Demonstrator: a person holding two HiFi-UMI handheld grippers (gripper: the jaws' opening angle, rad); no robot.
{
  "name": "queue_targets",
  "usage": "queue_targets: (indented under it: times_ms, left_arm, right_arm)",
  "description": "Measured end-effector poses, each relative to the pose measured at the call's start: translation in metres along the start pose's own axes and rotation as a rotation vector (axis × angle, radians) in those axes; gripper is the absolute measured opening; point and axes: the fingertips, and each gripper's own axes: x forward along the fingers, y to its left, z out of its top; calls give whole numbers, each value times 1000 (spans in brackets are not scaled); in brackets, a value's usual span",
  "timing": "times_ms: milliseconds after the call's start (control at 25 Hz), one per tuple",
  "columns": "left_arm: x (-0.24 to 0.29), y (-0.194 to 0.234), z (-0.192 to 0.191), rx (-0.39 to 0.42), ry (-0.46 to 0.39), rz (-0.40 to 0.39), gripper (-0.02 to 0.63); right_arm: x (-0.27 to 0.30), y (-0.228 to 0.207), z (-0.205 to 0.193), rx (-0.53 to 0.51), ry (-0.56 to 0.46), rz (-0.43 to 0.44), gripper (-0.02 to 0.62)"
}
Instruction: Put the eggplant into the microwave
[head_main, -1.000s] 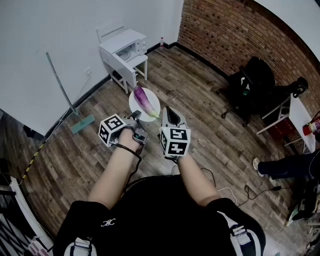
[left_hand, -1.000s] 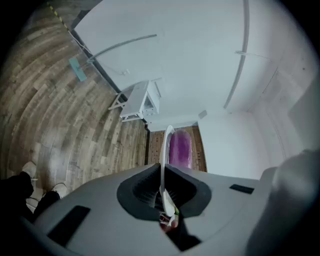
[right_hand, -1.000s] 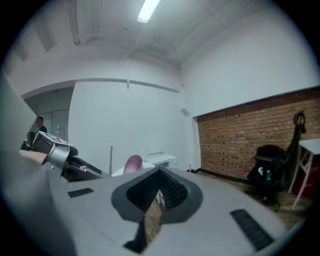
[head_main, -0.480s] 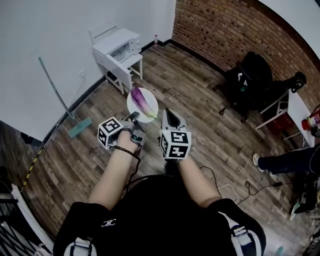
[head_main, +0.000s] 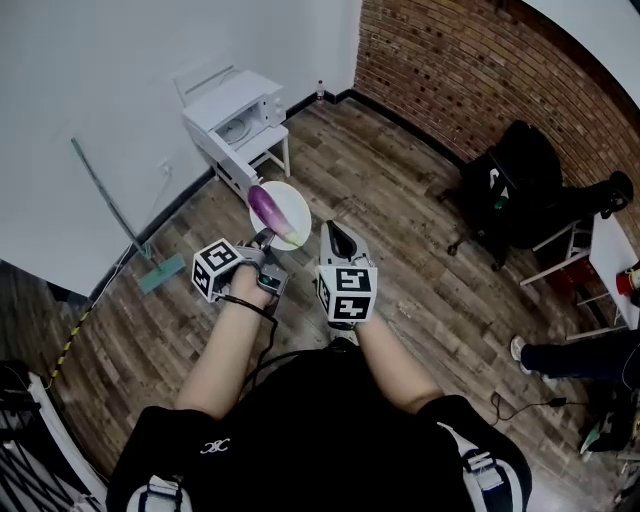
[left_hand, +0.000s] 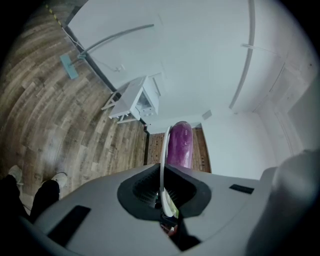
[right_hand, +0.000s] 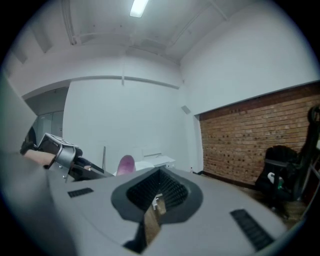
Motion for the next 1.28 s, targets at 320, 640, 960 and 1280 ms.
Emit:
queue_targets:
  times_ms: [320, 640, 960, 1280]
  left_arm:
    - [93, -34, 15, -29, -74, -2, 17]
    - [167, -51, 20, -49, -104, 23, 17]
    - [201, -41, 39, -40, -125, 46, 17]
    - [276, -38, 91, -68, -129, 39, 17]
  right_arm:
    - [73, -66, 28, -50, 9, 88, 8]
    - [130, -123, 38, -22, 32, 130, 8]
    - [166, -139, 27, -34, 55, 149, 8]
    - [252, -151, 33, -89, 75, 172, 8]
